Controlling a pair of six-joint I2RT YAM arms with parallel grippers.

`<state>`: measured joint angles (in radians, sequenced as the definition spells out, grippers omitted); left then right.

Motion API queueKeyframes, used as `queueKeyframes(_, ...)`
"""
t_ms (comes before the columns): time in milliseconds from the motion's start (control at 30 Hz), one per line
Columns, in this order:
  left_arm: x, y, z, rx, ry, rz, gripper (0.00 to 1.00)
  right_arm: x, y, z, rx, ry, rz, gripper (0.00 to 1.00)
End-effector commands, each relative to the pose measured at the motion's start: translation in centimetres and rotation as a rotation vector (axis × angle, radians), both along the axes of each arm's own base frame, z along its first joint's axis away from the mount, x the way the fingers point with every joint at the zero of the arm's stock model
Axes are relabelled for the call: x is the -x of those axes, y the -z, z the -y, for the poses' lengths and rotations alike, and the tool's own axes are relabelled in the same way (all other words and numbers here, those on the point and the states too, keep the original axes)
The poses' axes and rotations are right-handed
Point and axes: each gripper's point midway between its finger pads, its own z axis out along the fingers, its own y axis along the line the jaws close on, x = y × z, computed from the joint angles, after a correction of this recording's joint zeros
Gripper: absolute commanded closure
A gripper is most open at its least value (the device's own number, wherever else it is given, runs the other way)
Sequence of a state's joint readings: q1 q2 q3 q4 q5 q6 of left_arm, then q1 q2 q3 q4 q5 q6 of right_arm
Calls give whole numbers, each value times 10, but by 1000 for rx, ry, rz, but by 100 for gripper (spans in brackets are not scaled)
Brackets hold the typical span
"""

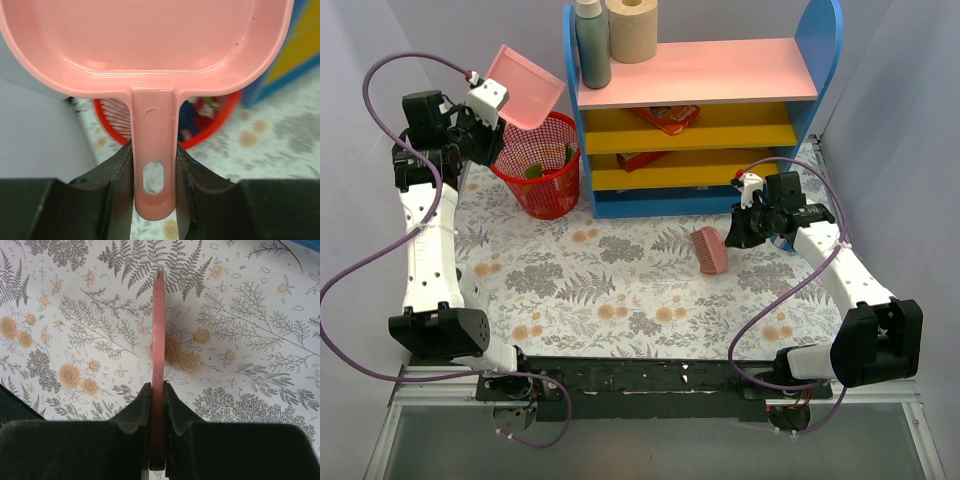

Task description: Sweep away the paper scraps from the table

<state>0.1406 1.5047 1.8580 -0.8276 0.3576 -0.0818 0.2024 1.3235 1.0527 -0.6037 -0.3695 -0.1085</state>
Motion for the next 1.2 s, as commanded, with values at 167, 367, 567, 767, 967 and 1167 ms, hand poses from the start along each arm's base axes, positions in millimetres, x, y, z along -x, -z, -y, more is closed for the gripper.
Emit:
queueKeyframes(167, 99, 35, 106, 347, 466, -331, 100, -27, -30, -2, -6, -4, 89, 99)
queueKeyframes(367, 123, 69, 116, 336, 492, -504, 100, -37, -52, -4, -11, -14, 133, 99)
queueKeyframes(567, 150, 106, 104, 229, 490, -541, 100, -50, -87, -1, 44, -79, 259, 99)
queueKeyframes(767, 180, 159, 91, 120, 520, -623, 100, -59, -120, 10, 164, -161, 425, 99)
queueKeyframes(967, 199, 216, 87, 122, 520, -790, 100, -40, -100, 7, 392, -373, 551, 99)
queueKeyframes(1167, 219, 274, 82, 102, 471, -960, 100, -9, -60, -4, 677, -558, 753, 99)
